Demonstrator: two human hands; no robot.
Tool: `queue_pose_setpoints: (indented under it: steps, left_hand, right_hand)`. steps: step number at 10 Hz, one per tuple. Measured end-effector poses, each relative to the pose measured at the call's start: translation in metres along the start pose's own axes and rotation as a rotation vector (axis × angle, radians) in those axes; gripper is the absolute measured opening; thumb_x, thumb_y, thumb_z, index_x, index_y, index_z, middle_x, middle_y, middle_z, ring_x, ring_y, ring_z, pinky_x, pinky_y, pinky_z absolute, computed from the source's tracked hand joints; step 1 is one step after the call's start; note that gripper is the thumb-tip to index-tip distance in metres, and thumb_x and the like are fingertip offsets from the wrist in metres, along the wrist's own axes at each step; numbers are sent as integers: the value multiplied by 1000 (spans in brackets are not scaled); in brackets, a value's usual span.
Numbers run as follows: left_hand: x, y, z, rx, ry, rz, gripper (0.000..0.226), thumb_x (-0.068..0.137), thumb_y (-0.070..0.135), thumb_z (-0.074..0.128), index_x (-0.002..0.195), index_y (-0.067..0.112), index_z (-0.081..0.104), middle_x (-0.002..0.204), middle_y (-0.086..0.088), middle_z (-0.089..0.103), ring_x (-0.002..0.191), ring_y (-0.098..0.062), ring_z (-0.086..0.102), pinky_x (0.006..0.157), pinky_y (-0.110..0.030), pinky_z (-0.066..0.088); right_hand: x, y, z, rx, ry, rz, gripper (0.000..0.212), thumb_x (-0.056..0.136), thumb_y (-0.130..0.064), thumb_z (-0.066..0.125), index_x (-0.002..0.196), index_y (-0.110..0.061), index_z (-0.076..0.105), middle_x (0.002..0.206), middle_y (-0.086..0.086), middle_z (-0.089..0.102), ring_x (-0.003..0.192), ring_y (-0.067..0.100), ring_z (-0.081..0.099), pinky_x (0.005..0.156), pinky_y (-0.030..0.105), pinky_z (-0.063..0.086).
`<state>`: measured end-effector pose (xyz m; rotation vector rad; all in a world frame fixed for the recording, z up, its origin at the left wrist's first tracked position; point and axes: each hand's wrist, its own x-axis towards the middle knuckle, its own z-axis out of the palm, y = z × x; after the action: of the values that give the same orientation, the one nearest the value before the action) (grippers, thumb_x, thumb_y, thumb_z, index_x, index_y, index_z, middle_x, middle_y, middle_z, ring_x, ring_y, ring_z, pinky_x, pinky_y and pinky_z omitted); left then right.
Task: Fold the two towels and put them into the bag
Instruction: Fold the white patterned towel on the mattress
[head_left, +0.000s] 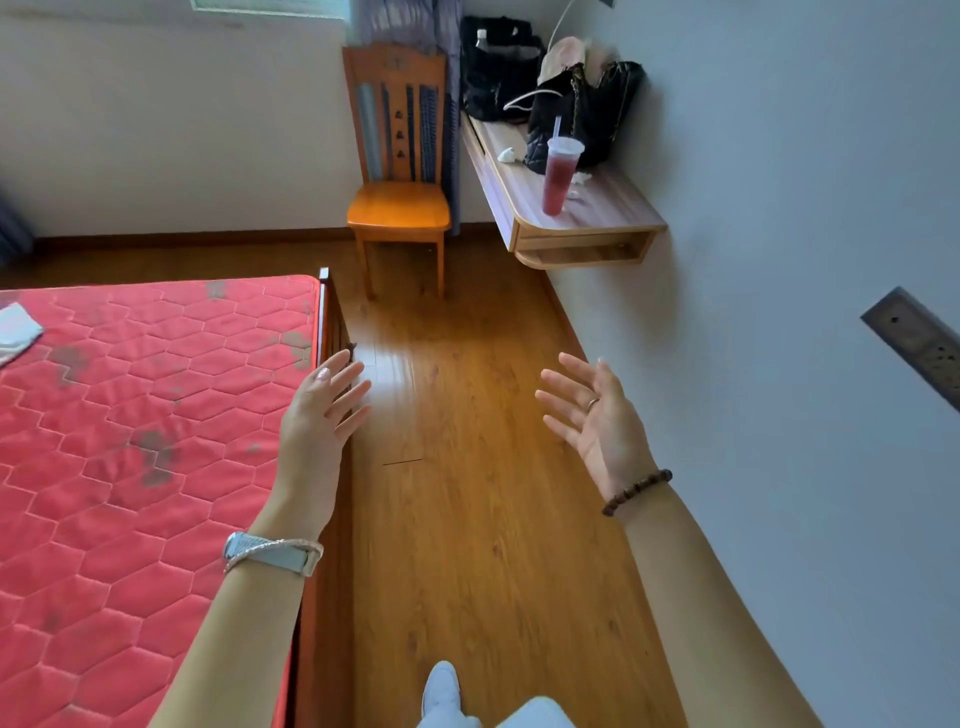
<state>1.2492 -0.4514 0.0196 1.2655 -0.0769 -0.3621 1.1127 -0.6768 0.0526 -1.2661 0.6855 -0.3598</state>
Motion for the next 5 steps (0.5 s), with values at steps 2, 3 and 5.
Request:
queue_pose_setpoints:
  steps: [2, 3, 5]
  left_hand:
    - [49, 5, -6, -7, 80, -17, 38, 107, 30, 35, 136, 18, 55, 134, -3, 63, 121, -17, 63, 97, -33, 50]
    - [75, 4, -4, -17, 115, -15, 39, 107, 31, 35, 137, 17, 55, 134, -4, 63, 121, -17, 62, 96, -32, 50]
    - [136, -5, 14, -27, 183, 10, 41, 106, 32, 36, 138, 14, 54, 134, -6, 64, 123, -21, 61, 103, -39, 48]
  right_hand:
    - [62, -6, 26, 22, -69, 50, 43, 102, -46, 30, 126, -22, 56, 131, 5, 60, 118, 24, 60, 107, 48, 43]
    - [99, -11, 34, 18, -102, 69, 43, 101, -47, 30, 126, -23, 56, 132, 4, 60, 118, 24, 60, 107, 48, 42]
    - [183, -28, 47, 14, -170, 91, 43, 101, -47, 31, 126, -22, 57, 130, 5, 61, 117, 25, 61, 107, 49, 43]
